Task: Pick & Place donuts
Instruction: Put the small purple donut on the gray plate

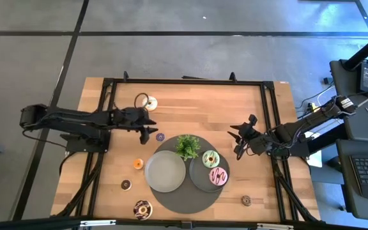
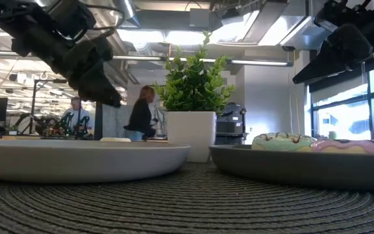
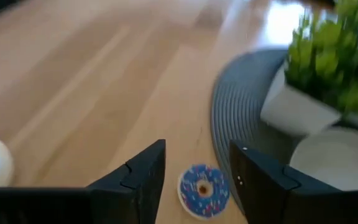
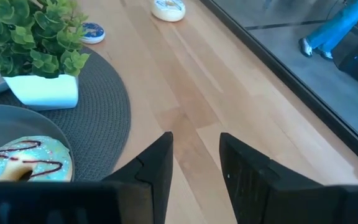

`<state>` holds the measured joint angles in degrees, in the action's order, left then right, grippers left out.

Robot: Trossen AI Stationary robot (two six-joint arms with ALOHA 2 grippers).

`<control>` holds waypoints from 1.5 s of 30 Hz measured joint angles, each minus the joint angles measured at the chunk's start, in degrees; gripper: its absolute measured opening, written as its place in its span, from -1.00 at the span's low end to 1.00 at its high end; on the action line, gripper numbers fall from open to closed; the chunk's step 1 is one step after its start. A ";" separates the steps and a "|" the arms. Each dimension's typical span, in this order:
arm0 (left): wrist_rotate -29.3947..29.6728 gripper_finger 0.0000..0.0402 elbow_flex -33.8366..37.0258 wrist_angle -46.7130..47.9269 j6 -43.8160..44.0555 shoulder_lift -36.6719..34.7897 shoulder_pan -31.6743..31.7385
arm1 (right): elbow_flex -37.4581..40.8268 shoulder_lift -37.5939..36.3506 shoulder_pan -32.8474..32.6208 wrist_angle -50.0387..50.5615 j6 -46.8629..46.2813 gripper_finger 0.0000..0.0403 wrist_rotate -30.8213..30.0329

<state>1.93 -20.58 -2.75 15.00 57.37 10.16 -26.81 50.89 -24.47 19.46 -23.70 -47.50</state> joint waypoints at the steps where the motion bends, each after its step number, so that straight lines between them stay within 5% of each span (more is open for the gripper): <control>1: -0.03 -0.16 0.00 -0.30 -0.01 1.35 -0.51 | 0.00 0.00 0.00 0.00 -0.02 -0.34 0.00; 11: 5.89 -0.23 0.00 -6.57 2.43 13.48 -3.35 | 0.00 0.00 0.00 0.00 -0.02 -0.34 0.00; 32: 3.26 -0.40 0.00 -8.96 2.39 21.83 -3.39 | -0.02 0.00 0.00 0.04 0.20 -0.34 0.02; 45: 2.28 -0.95 0.00 -10.45 2.25 19.77 -3.38 | -0.02 0.00 0.00 0.07 0.44 -0.34 0.02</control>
<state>4.21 -20.58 -13.21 17.25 77.14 6.79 -26.83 50.89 -24.47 19.53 -23.27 -47.48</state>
